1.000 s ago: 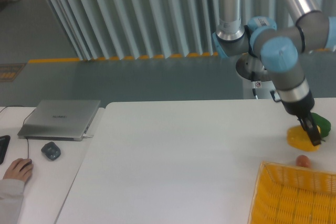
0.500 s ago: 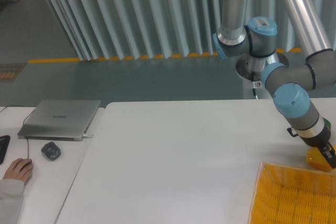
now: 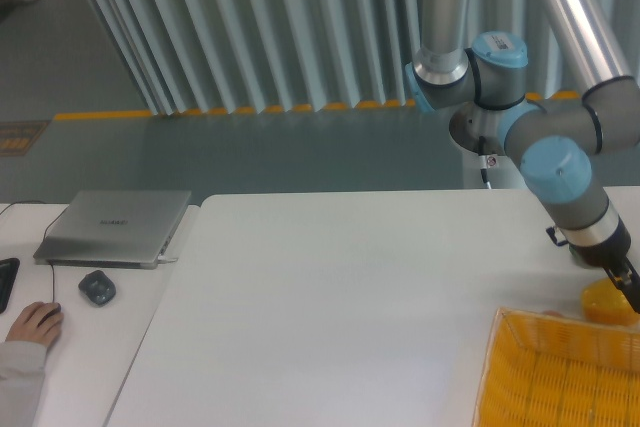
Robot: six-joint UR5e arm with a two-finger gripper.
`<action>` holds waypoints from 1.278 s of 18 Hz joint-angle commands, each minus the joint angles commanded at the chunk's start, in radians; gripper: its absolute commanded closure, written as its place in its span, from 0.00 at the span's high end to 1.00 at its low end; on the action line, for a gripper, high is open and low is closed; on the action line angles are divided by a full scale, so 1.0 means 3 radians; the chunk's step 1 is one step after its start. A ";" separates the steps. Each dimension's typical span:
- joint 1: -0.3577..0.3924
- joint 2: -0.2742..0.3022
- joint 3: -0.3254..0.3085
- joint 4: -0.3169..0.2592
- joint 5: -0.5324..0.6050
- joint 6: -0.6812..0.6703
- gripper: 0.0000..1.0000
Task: Place the yellow pepper on the table
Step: 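Lower the yellow pepper onto the table beside the basket and release, then raise the open gripper away from the yellow pepper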
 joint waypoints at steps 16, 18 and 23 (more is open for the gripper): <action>0.0322 0.0205 0.0751 -0.1043 -0.1043 -0.0307 1.00; 0.0322 0.0184 0.0767 -0.1054 -0.1048 -0.0307 1.00; 0.0312 0.0123 0.0762 -0.1064 -0.1064 -0.0307 1.00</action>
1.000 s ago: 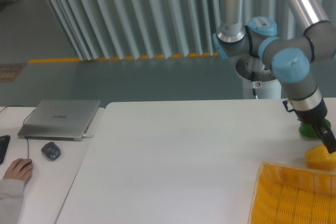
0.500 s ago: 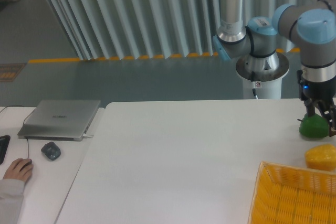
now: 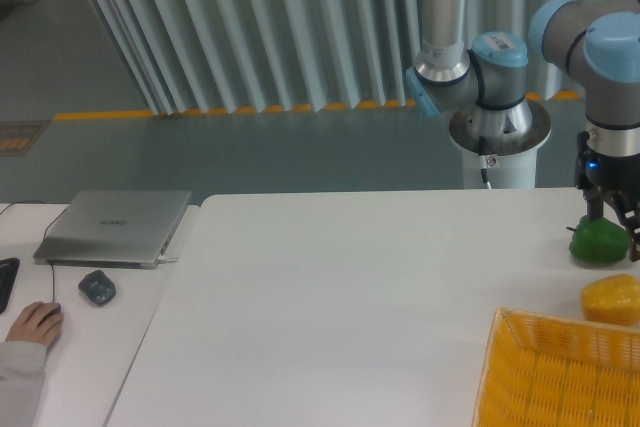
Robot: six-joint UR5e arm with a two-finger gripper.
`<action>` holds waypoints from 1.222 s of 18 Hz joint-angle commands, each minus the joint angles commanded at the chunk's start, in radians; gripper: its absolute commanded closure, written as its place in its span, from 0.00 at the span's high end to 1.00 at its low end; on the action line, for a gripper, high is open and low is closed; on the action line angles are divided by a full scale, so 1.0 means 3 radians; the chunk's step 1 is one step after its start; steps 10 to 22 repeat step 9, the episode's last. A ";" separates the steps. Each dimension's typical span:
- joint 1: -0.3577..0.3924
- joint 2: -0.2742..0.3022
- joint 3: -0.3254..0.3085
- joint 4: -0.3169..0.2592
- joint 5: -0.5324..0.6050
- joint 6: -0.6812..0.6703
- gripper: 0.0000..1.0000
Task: Place the yellow pepper on the table
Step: 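Raise the open gripper away from the yellow pepper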
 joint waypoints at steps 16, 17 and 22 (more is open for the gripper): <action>0.0000 -0.0021 -0.0010 -0.0010 0.0000 0.0076 1.00; 0.0000 -0.0021 -0.0010 -0.0010 0.0000 0.0076 1.00; 0.0000 -0.0021 -0.0010 -0.0010 0.0000 0.0076 1.00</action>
